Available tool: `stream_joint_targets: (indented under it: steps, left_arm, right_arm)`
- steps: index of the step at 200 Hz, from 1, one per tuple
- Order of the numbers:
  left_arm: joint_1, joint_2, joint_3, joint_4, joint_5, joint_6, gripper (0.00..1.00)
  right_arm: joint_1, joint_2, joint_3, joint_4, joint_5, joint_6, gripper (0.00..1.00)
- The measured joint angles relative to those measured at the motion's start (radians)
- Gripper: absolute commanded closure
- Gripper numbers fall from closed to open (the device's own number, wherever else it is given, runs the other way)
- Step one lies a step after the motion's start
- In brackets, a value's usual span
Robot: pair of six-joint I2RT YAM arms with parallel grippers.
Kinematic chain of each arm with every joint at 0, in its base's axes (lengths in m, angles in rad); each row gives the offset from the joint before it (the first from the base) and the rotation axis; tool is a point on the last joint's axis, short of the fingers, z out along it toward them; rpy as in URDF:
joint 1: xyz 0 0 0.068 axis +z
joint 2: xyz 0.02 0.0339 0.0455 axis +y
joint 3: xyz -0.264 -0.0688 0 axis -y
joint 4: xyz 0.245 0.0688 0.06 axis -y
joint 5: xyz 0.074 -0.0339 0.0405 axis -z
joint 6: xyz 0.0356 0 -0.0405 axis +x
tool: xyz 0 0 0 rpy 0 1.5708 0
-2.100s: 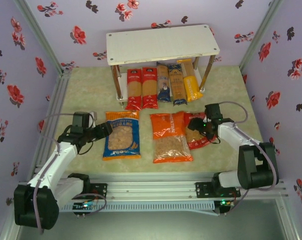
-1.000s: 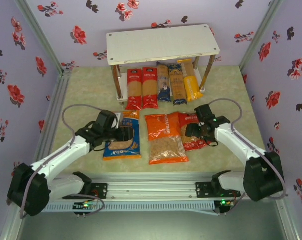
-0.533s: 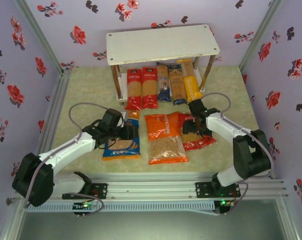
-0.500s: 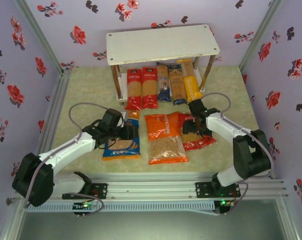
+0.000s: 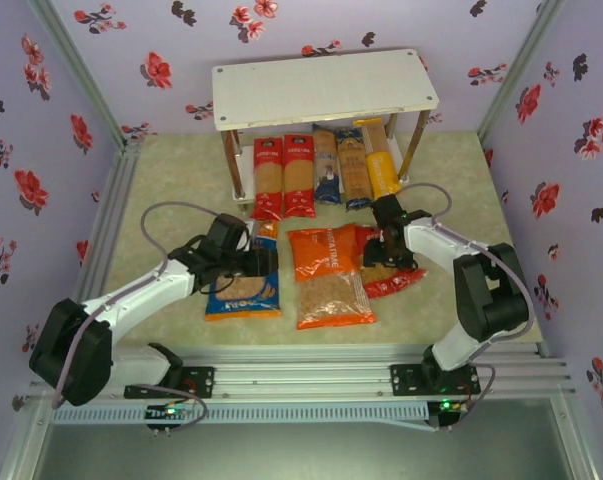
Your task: Place and organize the pasta boxes and bags onto the shelf
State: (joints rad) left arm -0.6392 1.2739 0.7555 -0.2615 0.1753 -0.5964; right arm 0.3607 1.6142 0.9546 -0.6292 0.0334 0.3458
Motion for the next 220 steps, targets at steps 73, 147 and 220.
stream_joint_targets:
  steps: [73,147,220]
  left_arm:
    - [0.0,0.018,0.026,0.0,0.0,0.0,0.36]
    - [0.0,0.019,0.027,0.0,0.001,0.001,0.44]
    - [0.0,0.019,0.053,0.0,0.0,0.003,0.44]
  right_arm:
    - [-0.008,-0.066,-0.028,0.029,-0.014,0.018,1.0]
    - [-0.014,-0.134,-0.09,0.076,-0.021,0.021,1.0]
    - [-0.017,-0.448,-0.145,-0.098,0.089,0.021,1.0]
